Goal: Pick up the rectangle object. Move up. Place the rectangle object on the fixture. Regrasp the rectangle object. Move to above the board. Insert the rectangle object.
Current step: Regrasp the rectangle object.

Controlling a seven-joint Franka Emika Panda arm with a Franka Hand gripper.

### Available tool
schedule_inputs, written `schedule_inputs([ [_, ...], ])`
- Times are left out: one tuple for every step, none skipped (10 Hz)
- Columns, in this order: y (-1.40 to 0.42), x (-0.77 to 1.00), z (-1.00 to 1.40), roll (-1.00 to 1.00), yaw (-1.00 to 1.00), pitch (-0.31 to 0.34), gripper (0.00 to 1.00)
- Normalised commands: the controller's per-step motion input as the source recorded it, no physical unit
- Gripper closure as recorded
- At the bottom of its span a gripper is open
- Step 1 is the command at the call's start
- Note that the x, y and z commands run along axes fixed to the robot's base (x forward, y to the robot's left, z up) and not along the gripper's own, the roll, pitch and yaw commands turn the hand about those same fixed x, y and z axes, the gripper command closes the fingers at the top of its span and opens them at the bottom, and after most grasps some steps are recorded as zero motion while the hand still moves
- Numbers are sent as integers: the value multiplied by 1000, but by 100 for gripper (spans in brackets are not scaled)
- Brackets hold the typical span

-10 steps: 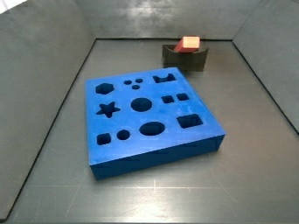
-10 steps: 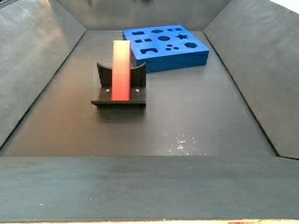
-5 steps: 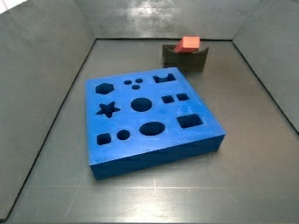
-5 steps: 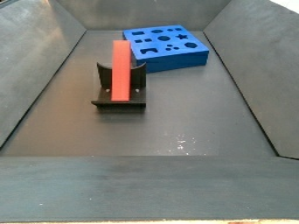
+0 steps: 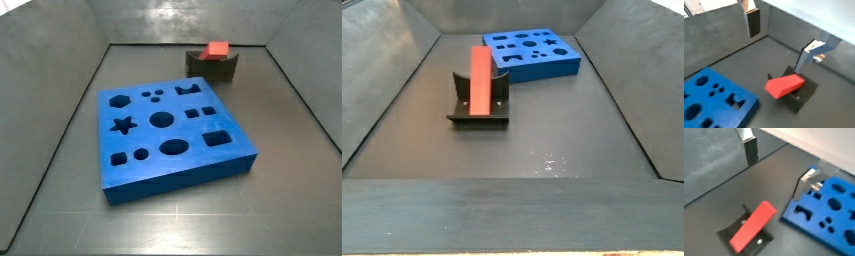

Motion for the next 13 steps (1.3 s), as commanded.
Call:
schedule_inputs([
  [-19,-7,15,1000,35,3,0],
  [-24,-4,12,1000,36,8,0],
  [-25,0,12,1000,37,13,0],
  [-26,17,10,1000,40,22,0],
  [-27,29,5,1000,43,31,0],
  [-32,46,1,1000,48,46,0],
  [-36,60,4,1000,53,61,0],
  [-39,77,-1,1000,64,90,0],
  [-44,86,-2,1000,72,106,0],
  [-48,91,1,1000,97,142,0],
  [-48,95,-1,999,128,172,0],
  [-52,98,-6,807,143,167,0],
  [-54,97,-3,620,160,151,0],
])
